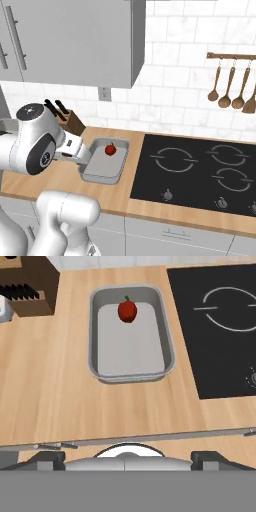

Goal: Place one bell pepper and one fish in each tupperware on the nearby counter, to pack two identical lunches.

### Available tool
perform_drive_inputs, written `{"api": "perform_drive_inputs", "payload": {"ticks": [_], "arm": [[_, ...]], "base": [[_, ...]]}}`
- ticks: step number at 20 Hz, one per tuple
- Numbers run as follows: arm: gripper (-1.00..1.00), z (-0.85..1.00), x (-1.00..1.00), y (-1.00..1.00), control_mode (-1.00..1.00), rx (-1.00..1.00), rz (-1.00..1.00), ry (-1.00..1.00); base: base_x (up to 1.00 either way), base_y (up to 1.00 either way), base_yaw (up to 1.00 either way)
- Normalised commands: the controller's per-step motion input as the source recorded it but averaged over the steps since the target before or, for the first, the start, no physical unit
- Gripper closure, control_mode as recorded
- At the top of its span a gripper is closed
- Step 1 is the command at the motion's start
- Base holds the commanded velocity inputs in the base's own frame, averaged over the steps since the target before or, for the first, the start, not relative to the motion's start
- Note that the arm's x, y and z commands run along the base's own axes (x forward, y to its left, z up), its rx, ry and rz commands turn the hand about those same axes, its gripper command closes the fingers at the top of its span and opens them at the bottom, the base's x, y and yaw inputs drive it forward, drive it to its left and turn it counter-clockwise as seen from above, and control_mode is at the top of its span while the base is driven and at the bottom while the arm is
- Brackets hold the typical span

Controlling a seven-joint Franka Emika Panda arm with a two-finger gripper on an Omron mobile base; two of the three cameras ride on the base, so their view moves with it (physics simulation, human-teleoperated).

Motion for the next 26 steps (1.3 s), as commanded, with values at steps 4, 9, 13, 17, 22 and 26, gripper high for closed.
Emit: {"api": "perform_drive_inputs", "payload": {"ticks": [4, 9, 13, 17, 22, 26], "arm": [[-1.0, -0.02, 0.0, 0.0, -1.0, -0.03, 0.12, -0.31], [-1.0, 0.0, 0.0, 0.0, -1.0, 0.0, 0.0, -0.01], [-1.0, 0.0, 0.0, 0.0, -1.0, 0.0, 0.0, 0.0], [-1.0, 0.0, -0.11, 0.02, 1.0, 0.0, 0.0, 0.0], [-1.0, 0.0, 0.0, 0.0, 1.0, 0.0, 0.0, 0.0], [-1.0, 0.0, 0.0, 0.0, 1.0, 0.0, 0.0, 0.0]], "base": [[0.0, 0.0, 0.0], [0.0, 0.0, 0.0], [0.0, 0.0, 0.0], [-0.11, 0.06, 0.0], [-0.88, 0.68, 0.16], [-0.62, 0.88, 0.29]]}}
